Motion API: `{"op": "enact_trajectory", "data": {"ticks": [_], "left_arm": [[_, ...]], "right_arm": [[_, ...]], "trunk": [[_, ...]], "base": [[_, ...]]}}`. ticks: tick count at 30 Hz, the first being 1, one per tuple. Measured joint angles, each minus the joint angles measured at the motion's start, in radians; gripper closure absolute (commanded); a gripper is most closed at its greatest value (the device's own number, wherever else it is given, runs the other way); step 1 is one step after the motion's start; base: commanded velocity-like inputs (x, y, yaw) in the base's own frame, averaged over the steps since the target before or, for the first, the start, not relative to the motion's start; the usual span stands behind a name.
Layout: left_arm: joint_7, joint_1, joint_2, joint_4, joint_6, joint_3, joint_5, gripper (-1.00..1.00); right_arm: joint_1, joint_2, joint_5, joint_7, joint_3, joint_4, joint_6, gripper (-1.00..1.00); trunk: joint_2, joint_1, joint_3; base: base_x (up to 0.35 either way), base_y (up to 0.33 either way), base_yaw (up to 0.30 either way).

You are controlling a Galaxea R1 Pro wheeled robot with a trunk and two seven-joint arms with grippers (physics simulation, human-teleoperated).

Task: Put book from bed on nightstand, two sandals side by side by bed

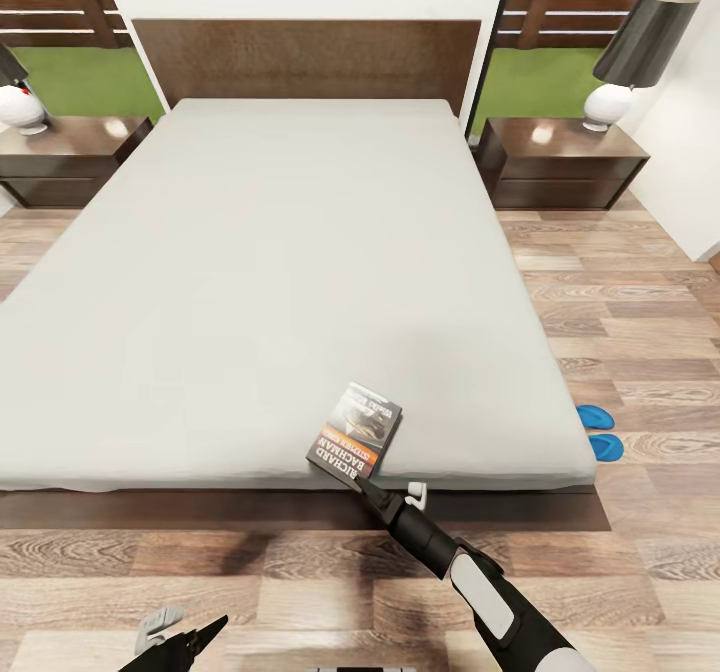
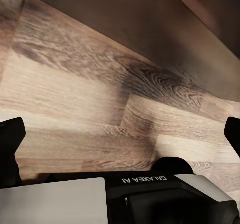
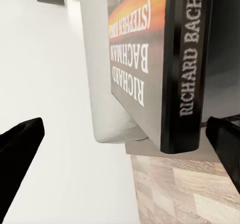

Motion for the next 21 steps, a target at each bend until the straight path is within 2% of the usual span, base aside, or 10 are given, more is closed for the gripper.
{"op": "enact_trajectory", "data": {"ticks": [21], "left_arm": [[0.0, 0.0, 0.0, 0.0, 0.0, 0.0, 0.0, -1.0]], "right_arm": [[0.0, 0.0, 0.001, 0.0, 0.0, 0.0, 0.0, 1.0]], "trunk": [[0.0, 0.0, 0.0]], "base": [[0.0, 0.0, 0.0]]}}
